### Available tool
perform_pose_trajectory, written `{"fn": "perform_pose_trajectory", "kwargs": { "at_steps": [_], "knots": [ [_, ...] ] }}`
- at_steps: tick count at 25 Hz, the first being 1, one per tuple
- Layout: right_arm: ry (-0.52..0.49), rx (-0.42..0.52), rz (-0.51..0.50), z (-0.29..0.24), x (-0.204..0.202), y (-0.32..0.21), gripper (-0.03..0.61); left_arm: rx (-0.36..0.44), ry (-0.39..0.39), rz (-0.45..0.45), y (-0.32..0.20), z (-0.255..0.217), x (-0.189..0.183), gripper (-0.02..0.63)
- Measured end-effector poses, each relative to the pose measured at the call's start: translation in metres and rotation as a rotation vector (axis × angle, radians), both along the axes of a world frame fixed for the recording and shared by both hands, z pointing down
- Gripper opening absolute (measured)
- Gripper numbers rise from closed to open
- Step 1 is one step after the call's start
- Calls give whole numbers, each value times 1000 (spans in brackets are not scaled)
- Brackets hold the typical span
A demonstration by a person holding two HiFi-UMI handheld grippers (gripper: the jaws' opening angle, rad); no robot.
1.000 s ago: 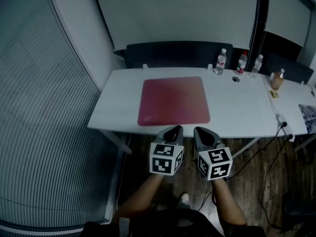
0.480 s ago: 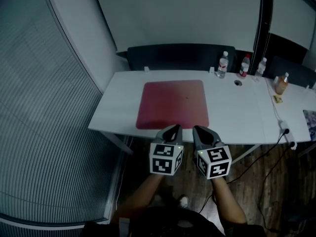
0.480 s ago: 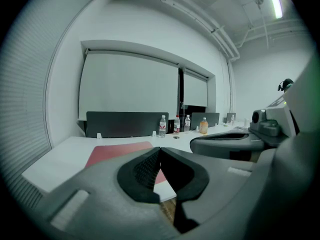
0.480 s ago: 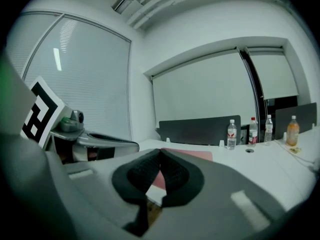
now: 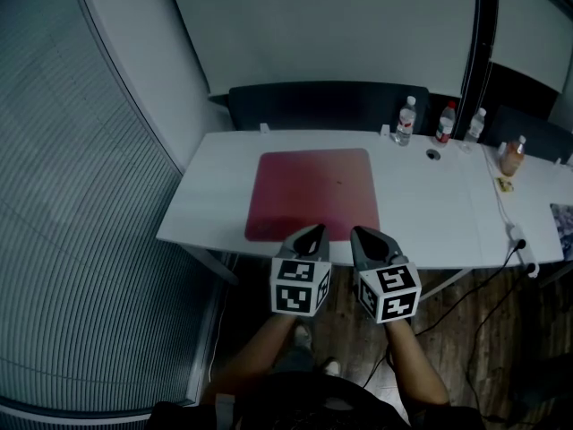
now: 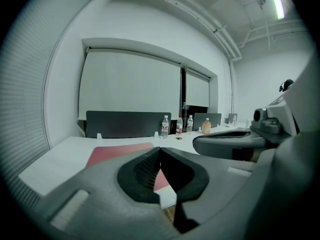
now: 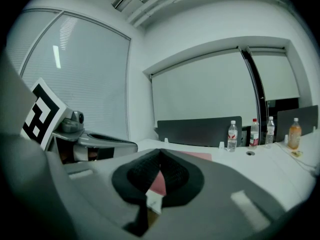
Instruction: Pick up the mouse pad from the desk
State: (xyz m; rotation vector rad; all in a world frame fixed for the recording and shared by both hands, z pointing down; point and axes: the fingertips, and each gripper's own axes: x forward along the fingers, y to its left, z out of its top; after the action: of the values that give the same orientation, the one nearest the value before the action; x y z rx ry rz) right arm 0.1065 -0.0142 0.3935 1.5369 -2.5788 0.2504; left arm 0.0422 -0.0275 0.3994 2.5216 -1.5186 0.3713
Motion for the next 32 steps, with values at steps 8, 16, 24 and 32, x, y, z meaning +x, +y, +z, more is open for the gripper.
{"fn": "perform_pose_trajectory", "kwargs": {
  "at_steps": [8,16,24,32],
  "knots": [
    [24,-15,7,0,-16,-47,2,-21,26,14,-51,1,-15,6],
    [38,-37,32,6,-36,-100,2,-41,34,34,-108,6,-36,6],
    [50,-62,71,11,-54,-144,2,-51,58,61,-156,12,-54,6],
    [73,-64,112,12,-73,-172,2,-73,83,86,-186,17,-78,6]
  ]
}}
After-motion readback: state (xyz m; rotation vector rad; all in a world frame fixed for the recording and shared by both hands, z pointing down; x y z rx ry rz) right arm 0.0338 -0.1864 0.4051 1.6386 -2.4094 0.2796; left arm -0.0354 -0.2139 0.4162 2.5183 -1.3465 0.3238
